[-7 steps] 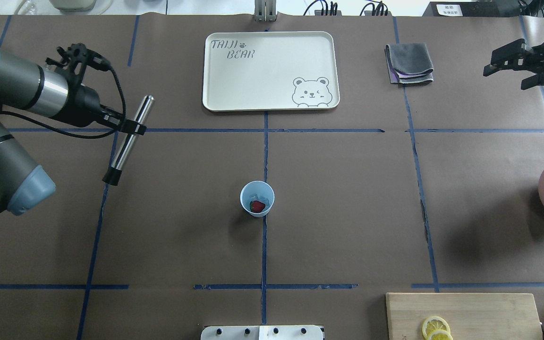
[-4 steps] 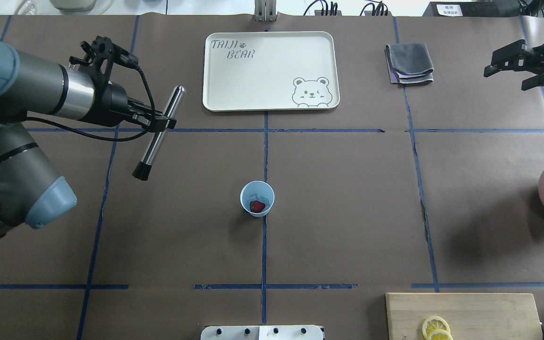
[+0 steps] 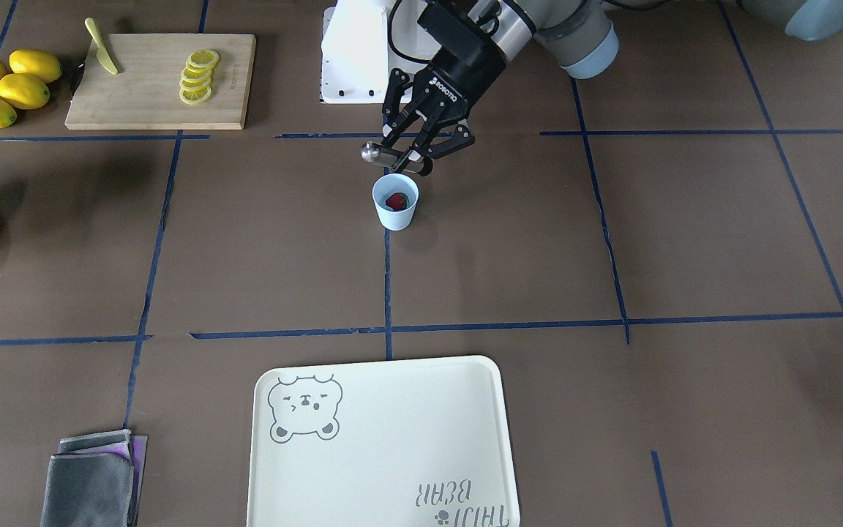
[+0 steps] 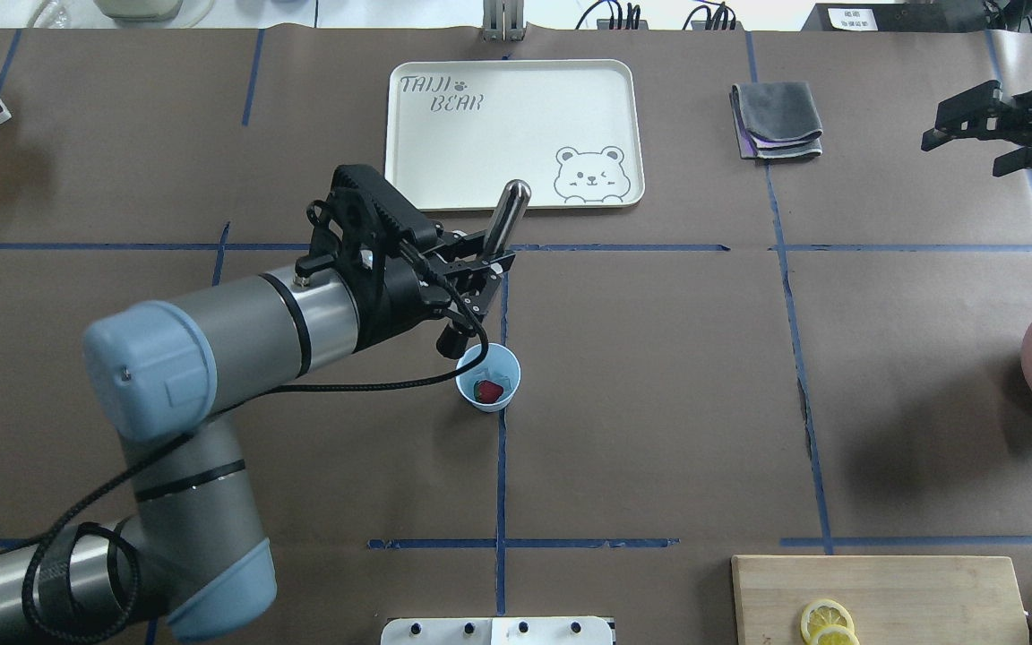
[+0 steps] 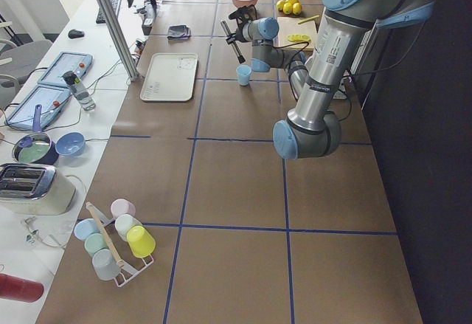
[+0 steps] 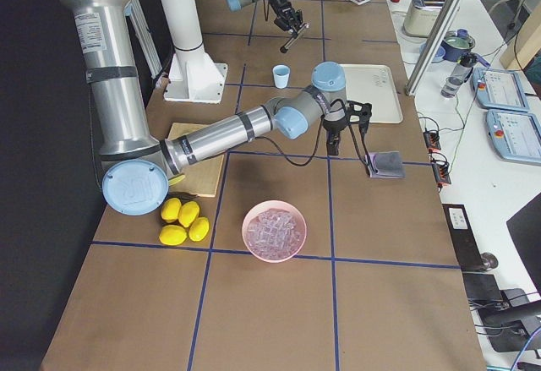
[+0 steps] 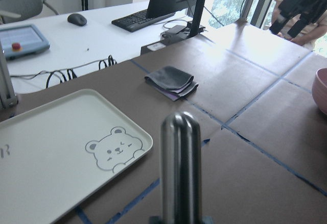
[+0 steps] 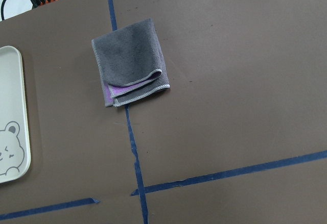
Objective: Mash ice and strawberries in cup
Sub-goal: 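Press the pestle down into the cup with the left gripper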
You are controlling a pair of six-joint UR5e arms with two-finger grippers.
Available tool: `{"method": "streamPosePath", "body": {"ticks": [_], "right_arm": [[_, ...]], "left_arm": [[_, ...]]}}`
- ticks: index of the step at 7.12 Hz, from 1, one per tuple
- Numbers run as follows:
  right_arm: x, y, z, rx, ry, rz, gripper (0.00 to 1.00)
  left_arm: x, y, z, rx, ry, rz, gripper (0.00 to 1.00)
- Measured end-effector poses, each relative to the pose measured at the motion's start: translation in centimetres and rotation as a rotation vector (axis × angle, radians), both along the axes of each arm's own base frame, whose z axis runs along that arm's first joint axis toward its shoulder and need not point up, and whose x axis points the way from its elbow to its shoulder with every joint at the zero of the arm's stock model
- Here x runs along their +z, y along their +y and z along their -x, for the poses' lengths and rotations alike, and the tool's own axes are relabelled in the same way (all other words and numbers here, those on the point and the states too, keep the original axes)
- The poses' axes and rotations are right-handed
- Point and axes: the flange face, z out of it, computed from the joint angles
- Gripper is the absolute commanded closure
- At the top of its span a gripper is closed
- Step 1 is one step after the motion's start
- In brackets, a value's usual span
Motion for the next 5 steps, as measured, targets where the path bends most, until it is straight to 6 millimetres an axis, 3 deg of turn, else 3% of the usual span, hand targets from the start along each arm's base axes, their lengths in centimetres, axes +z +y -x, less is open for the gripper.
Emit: {"method": "streamPosePath", "body": {"ticks": [3, 5], "right_arm": [[0.0, 0.0, 0.0, 0.000, 0.000, 0.000, 0.00], [-0.2, 0.0, 0.0, 0.000, -0.001, -0.004, 0.00]], "left_arm": [[0.8, 1.6, -2.0, -0.104, 0.053, -0.119, 0.97], [3.0, 2.0, -3.8, -0.112, 0.066, -0.182, 0.97]]}}
